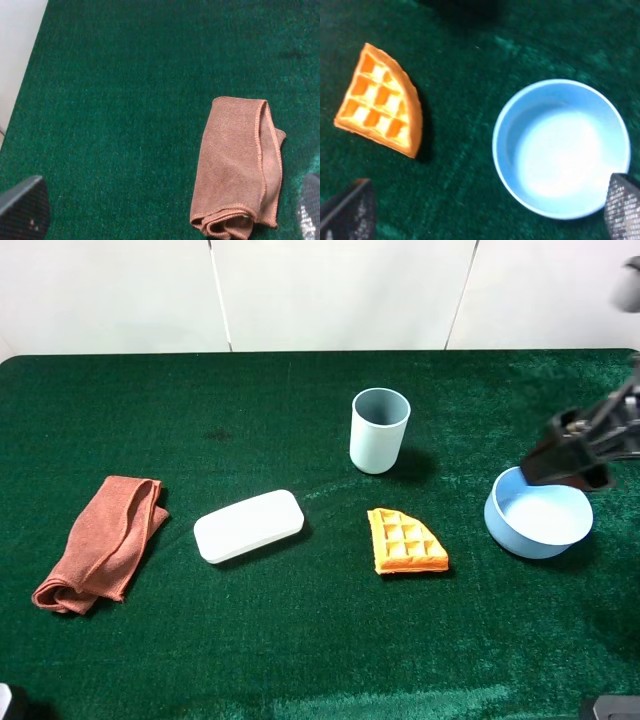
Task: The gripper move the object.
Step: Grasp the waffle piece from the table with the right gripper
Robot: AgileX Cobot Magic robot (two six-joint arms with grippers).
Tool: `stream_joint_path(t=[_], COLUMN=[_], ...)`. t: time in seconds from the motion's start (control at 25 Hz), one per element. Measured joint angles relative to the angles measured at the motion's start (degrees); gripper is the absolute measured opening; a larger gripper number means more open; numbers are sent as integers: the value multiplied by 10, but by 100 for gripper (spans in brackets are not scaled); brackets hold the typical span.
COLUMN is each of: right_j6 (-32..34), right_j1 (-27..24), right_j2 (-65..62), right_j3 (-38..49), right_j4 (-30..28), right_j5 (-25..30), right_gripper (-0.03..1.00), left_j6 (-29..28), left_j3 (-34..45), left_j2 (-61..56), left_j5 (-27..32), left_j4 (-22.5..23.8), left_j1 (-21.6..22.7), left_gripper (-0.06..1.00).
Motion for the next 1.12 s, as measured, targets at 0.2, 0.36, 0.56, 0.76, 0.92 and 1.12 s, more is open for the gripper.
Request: stream_joint_path(t=[0.2,0.36,0.56,0.76,0.92,1.12], right_j6=[17,30,44,45,45,47], right_j1=[62,108,154,188,208,229], right_j2=[47,81,124,168,204,254], right_j3=[-1,-1,-2,-2,-6,-38], right_j4=[0,1,2,12,21,32], right_j5=[-48,-83,-120,-158,-178,-180], right_gripper=[69,69,69,69,69,69], left_j6=[0,0,0,0,0,0], left_j3=[0,0,0,0,0,0], left_j2=[0,0,0,0,0,0], left_j5=[0,0,0,0,0,0], left_j4=[0,0,0,0,0,0], left_j1=[0,0,0,0,0,0], left_gripper=[99,99,99,99,99,99])
